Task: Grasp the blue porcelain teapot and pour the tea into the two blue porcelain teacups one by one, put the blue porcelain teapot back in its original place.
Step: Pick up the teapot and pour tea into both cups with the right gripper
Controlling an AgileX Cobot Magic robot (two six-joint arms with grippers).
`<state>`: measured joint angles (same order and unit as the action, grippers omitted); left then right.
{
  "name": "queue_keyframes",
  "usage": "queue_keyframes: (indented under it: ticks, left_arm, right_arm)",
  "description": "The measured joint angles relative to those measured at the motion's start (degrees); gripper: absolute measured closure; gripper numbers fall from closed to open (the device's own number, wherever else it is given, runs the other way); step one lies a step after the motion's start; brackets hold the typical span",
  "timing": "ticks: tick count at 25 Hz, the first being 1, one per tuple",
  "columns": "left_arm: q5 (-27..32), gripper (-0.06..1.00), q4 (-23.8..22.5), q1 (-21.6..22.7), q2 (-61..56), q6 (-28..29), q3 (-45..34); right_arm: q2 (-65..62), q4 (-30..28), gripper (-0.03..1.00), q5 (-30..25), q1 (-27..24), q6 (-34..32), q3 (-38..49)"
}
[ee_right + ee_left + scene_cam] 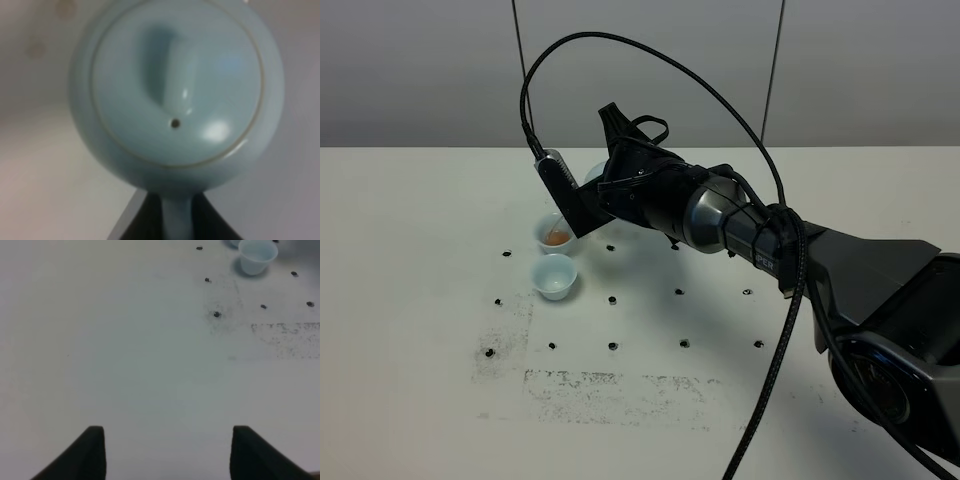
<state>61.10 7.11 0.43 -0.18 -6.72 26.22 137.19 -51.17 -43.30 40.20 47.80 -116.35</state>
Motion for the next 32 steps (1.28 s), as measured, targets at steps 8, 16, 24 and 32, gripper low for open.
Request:
queue_keyframes:
  ticks: [8, 16, 24, 32]
  left_arm:
    - [0.0, 0.43, 0.0, 0.0, 0.0, 0.0, 0.0]
    - [0.0, 0.43, 0.0, 0.0, 0.0, 0.1, 0.0]
    - [0.0, 0.43, 0.0, 0.0, 0.0, 0.1, 0.0]
    - [0.0, 0.43, 0.0, 0.0, 0.0, 0.1, 0.0]
  right_arm:
    - [0.0, -0.9, 0.93, 0.4, 0.0, 2.1, 0.0]
    - [0.0, -1.8, 0.93, 1.7, 0.0, 4.1, 0.0]
    - [0.0, -3.4, 0.93, 2.1, 0.0, 4.4, 0.0]
    - [0.0, -3.9, 0.93, 2.1, 0.0, 4.4, 0.0]
